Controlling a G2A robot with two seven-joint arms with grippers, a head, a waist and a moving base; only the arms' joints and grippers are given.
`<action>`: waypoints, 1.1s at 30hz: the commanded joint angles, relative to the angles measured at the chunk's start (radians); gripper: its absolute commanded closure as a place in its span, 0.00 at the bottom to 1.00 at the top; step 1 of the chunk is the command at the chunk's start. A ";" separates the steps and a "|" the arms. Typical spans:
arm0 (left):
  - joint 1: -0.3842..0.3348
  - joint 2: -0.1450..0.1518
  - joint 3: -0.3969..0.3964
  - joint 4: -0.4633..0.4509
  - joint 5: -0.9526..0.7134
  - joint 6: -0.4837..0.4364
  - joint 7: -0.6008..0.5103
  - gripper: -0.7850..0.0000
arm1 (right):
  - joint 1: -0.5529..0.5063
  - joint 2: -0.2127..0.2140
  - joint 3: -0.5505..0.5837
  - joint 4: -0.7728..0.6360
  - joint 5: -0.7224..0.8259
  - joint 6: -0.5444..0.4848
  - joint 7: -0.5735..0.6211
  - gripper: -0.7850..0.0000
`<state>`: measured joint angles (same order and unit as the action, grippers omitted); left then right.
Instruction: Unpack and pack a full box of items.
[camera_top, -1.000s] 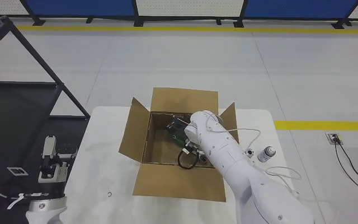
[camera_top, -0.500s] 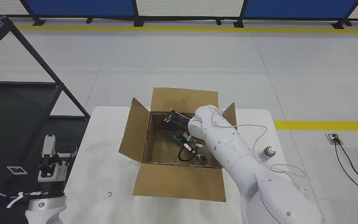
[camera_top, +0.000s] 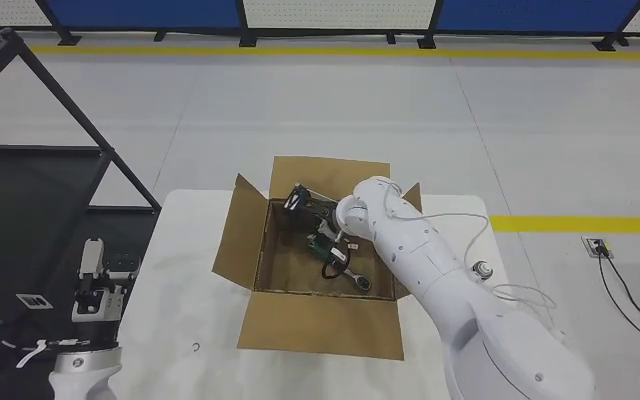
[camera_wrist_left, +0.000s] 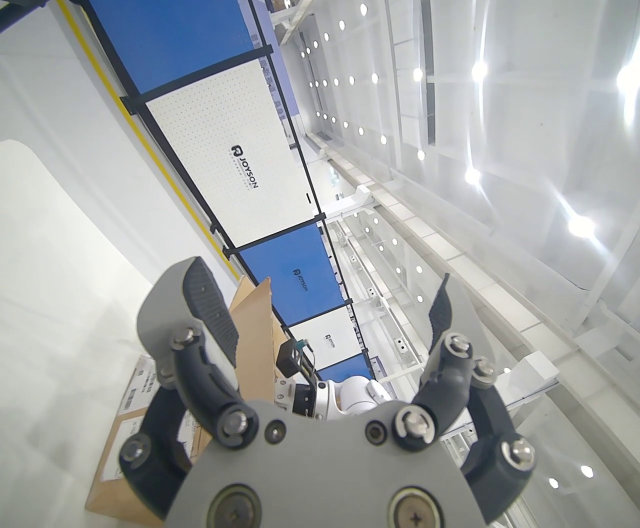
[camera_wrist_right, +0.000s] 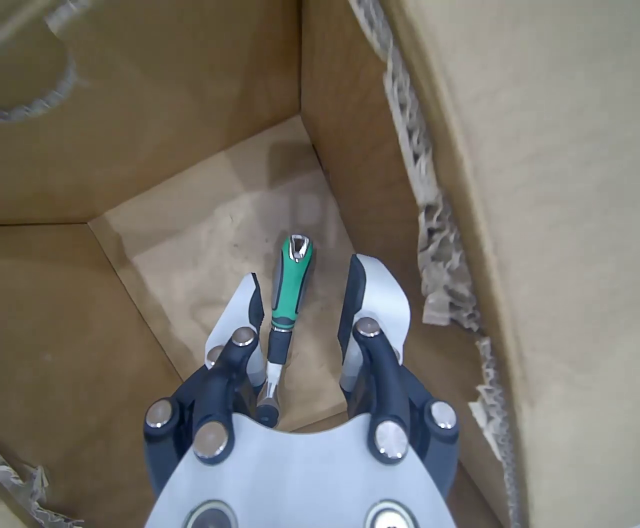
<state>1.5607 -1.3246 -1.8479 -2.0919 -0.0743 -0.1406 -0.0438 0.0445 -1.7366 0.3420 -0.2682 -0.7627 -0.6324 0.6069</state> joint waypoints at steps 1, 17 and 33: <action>-0.001 0.000 0.001 0.000 0.002 0.000 -0.001 0.00 | -0.002 0.016 0.007 -0.028 -0.009 -0.007 -0.026 0.51; -0.004 0.001 0.001 0.006 0.006 -0.004 -0.006 0.00 | -0.224 0.316 0.258 -0.721 -0.157 0.089 -0.056 0.43; -0.001 0.001 -0.003 0.011 0.000 -0.002 -0.009 0.00 | -0.706 0.498 0.661 -1.453 -0.216 0.195 0.135 0.00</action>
<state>1.5593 -1.3233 -1.8510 -2.0814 -0.0749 -0.1429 -0.0509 -0.6620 -1.2389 1.0033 -1.7220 -0.9790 -0.4362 0.7424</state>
